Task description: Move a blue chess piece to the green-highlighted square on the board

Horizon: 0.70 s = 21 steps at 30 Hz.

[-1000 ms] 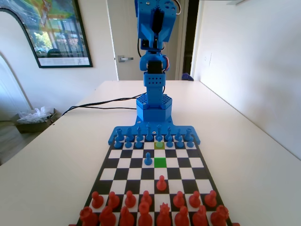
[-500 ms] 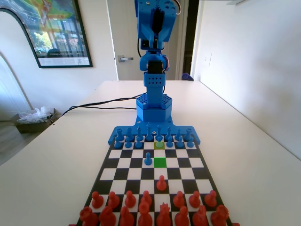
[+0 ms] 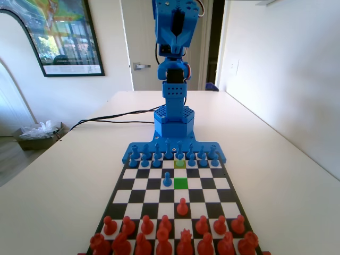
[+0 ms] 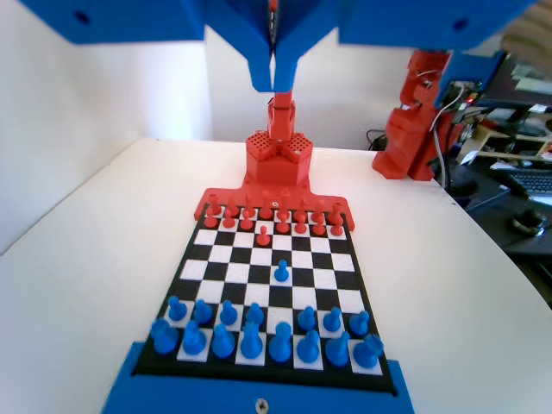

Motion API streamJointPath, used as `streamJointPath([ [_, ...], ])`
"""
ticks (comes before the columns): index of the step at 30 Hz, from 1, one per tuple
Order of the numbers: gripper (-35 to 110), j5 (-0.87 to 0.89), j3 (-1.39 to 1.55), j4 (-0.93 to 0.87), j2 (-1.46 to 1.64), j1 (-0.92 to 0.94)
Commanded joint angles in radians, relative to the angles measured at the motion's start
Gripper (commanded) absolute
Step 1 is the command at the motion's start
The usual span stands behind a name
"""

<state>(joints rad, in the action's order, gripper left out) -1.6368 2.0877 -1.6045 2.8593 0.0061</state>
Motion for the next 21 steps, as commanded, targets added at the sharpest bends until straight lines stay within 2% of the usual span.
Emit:
streamJointPath([
  [1, 1, 0.014, -0.164, -0.041, -0.135, -0.018],
  [10, 2, 0.143, -0.35, -0.149, -0.486, -0.015],
  [21, 2, 0.537, -0.293, 0.028, -0.815, -0.046],
])
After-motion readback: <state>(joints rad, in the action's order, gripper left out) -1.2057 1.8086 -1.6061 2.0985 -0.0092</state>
